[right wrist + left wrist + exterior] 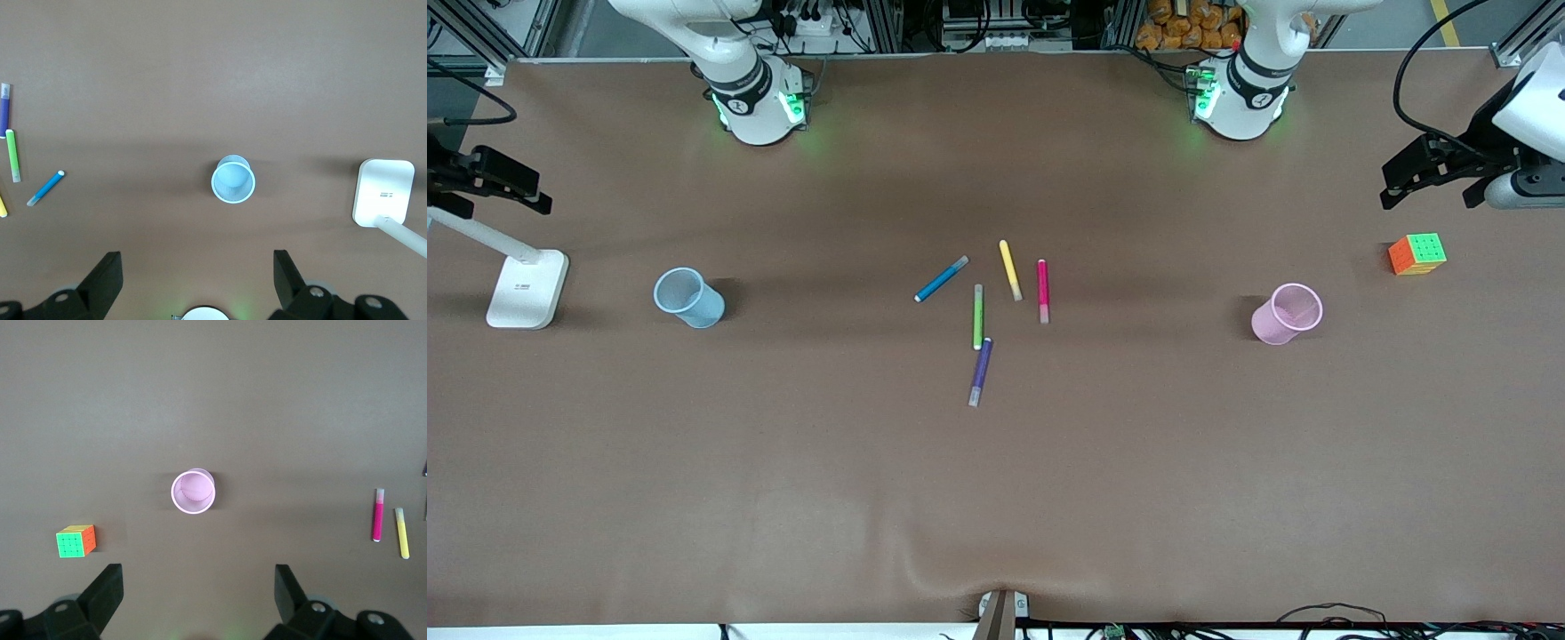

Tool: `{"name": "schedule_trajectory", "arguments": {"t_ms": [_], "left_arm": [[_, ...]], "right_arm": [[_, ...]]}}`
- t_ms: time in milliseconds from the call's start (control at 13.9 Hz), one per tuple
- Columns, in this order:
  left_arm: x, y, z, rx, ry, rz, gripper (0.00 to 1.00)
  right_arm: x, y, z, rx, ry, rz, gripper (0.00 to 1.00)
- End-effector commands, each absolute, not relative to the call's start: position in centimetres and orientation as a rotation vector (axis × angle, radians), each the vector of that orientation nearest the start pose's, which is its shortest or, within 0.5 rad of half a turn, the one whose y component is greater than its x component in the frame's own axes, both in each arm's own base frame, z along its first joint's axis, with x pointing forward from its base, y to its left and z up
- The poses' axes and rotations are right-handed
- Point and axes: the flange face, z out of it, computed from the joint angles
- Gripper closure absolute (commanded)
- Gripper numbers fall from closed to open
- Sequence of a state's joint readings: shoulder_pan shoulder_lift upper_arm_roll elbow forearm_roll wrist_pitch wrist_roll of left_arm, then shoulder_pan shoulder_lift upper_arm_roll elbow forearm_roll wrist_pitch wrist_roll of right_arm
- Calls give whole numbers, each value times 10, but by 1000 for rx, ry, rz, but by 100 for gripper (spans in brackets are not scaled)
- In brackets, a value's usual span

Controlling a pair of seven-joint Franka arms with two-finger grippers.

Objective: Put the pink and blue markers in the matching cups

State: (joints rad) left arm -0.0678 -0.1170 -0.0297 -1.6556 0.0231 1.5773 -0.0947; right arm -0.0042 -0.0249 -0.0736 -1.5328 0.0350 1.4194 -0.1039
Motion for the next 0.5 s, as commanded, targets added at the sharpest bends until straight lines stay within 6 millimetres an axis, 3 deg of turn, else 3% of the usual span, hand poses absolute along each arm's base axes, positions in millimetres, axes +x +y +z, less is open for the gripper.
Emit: {"name": "schedule_trajectory", "arguments": {"t_ms": [0, 432], "left_arm": [[518, -51, 653, -3098, -5, -52, 0], [522, -52, 645, -3095, -2, -27, 0]], "right_arm": [[530, -41, 647, -3098, -30, 140, 0], [530, -39, 644, -3096, -30, 169, 0]]}}
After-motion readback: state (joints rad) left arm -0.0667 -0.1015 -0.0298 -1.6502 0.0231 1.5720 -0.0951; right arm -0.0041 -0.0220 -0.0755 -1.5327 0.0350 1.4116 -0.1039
